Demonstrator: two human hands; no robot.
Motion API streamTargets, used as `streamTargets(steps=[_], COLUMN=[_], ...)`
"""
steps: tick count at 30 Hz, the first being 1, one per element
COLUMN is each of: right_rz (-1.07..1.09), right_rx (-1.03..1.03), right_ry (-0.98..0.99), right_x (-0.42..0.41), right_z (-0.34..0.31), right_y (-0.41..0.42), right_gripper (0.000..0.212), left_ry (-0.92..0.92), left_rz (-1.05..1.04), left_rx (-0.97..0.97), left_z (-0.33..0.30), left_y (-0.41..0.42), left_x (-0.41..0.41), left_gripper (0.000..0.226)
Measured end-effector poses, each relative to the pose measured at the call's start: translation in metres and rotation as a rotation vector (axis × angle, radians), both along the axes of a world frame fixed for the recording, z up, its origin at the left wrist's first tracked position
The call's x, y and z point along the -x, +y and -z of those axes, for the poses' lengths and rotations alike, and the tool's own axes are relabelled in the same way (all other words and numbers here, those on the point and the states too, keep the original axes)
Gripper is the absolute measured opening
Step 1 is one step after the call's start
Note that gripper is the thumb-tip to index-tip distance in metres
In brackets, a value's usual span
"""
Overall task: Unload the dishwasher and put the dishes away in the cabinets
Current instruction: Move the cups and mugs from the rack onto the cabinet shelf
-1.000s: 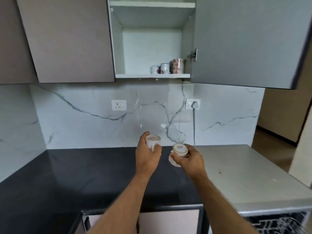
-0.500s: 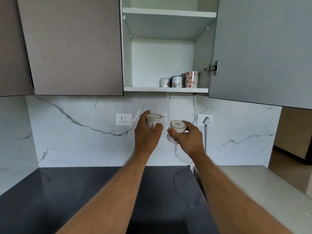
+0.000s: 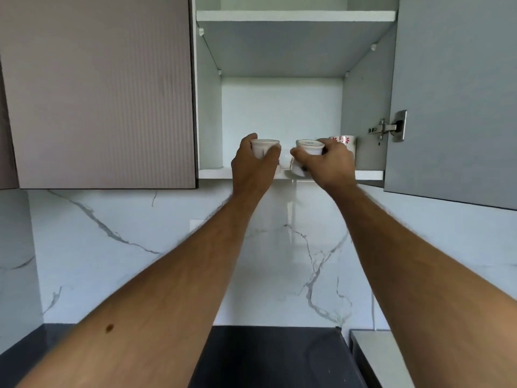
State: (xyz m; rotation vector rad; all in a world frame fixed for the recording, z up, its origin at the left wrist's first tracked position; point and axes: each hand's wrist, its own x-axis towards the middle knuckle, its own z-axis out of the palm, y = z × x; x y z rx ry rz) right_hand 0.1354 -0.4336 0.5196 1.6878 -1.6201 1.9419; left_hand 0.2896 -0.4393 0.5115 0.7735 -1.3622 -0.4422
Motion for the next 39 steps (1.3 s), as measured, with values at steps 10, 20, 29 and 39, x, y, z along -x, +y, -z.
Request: streamTargets(steps=[10, 20, 29, 39], right_rz=[0.047, 0.026, -0.017, 0.035], right_rx=[-0.102, -0.241, -0.446, -0.441], right_ry=[0.021, 0.076, 0.14, 0.234], right_x=[0.022, 0.022, 0.017, 0.015], right_z=[-0.049, -0.089, -0.104, -0.097], right_y=[-0.078, -0.155, -0.175, -0.183], right_gripper=[0.057, 0.062, 0.018, 0.015], left_ry=[-0.028, -0.314, -0.348, -0.321], left_rz=[-0.004, 0.036, 0.152, 0.153], left_rx=[-0.102, -0.38, -0.441, -0.409], left_z=[-0.048, -0.067, -0.066, -0.059], left_y=[-0.078, -0.139, -0.168, -0.169], left_x=[0.022, 0.048, 0.052, 0.05], left_gripper=[0.014, 0.018, 0.037, 0.049])
